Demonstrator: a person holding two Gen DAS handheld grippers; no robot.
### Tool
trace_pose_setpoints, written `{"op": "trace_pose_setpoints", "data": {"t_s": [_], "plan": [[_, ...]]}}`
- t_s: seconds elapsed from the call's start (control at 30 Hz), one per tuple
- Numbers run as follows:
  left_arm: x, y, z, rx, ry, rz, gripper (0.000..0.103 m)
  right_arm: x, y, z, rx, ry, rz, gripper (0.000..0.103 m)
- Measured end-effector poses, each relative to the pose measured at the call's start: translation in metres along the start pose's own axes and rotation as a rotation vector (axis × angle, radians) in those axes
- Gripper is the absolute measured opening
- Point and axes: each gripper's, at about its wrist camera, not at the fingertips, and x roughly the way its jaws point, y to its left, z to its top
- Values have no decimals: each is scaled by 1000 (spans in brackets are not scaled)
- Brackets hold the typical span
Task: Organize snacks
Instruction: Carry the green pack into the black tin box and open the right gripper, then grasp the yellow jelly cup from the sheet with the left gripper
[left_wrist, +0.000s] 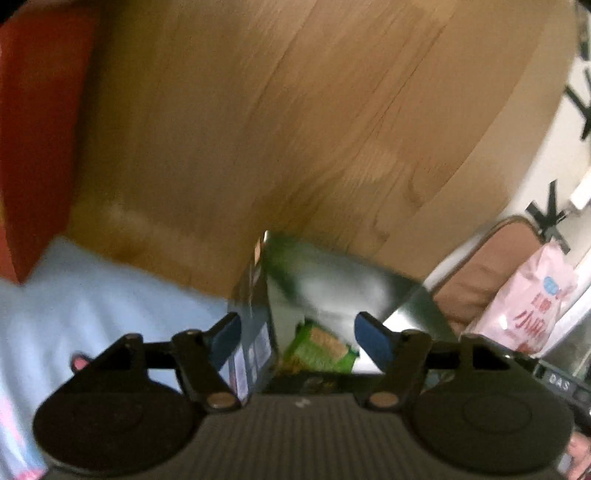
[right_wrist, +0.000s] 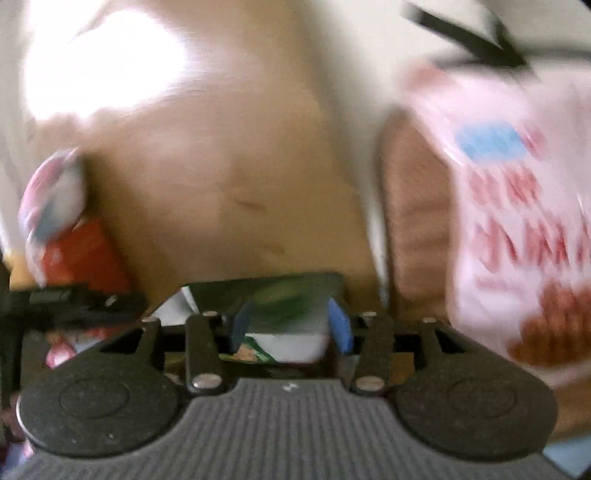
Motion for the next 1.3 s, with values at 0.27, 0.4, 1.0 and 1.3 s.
{"op": "trace_pose_setpoints", "data": {"t_s": [0.27,0.4,1.0,1.3], "plan": [[2,-3,-11,23,14,25,60,1,0,-22,137,97,58,57],[-20,2,-10,-17,0,-14,63,-15,13,-31,61,97,71,57],[-66,-71,-111,173,90,-174,64,-61,35,-93,-63,178,33,55],[-124,-23,-145,77,112,-223,64,-112,107,-137,-259,122,188,55]]}}
